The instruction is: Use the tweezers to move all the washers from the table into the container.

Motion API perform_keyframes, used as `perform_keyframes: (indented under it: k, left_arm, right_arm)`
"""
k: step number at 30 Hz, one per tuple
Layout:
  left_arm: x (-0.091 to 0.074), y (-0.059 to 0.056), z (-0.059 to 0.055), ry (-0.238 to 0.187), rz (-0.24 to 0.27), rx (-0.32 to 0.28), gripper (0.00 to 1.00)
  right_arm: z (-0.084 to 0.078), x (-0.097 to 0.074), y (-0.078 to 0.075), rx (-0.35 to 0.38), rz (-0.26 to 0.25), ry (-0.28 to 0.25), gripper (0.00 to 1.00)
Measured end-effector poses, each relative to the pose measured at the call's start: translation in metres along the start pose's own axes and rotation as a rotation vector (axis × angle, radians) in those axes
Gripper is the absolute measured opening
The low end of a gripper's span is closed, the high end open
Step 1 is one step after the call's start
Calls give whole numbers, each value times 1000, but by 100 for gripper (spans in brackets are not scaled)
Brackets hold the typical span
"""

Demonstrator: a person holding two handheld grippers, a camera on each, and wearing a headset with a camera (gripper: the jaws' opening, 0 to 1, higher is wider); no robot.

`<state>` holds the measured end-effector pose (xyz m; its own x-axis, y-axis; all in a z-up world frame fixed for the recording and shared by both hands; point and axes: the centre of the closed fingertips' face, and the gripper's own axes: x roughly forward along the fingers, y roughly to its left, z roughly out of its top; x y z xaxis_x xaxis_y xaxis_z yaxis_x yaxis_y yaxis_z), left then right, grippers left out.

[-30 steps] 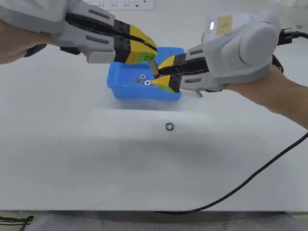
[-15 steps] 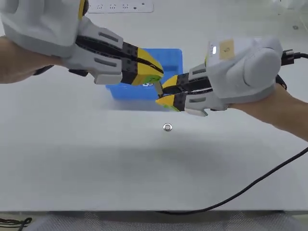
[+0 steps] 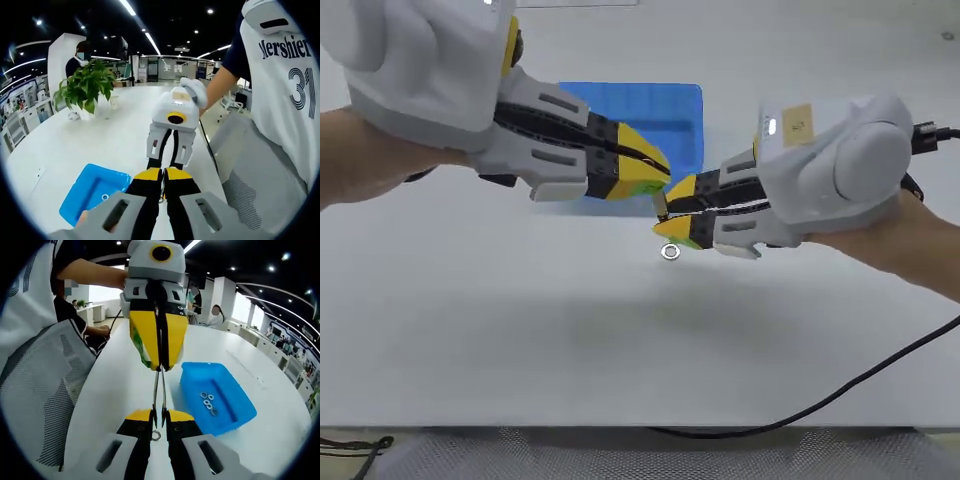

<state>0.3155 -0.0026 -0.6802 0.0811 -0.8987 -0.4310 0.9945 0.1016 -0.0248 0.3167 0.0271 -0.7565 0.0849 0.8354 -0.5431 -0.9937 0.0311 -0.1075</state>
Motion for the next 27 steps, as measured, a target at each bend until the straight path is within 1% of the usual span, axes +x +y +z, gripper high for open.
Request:
perform_keyframes:
  k: [6,11,20,27]
  left_arm:
    - [6,-4,-10,1,-3,-31,5]
    - [10,-3,-17,5,-4,-48,5]
    - [13,-2,-22,10,-8,-62,5]
    - [16,0,-26,17,-5,-62,5]
  right_arm:
    - [-11,5,7,7,21,14,11]
    - [-17,7,9,21,29,21,11]
    - [-25,10,9,49,34,21,12]
    - [-29,12,8,50,34,22,12]
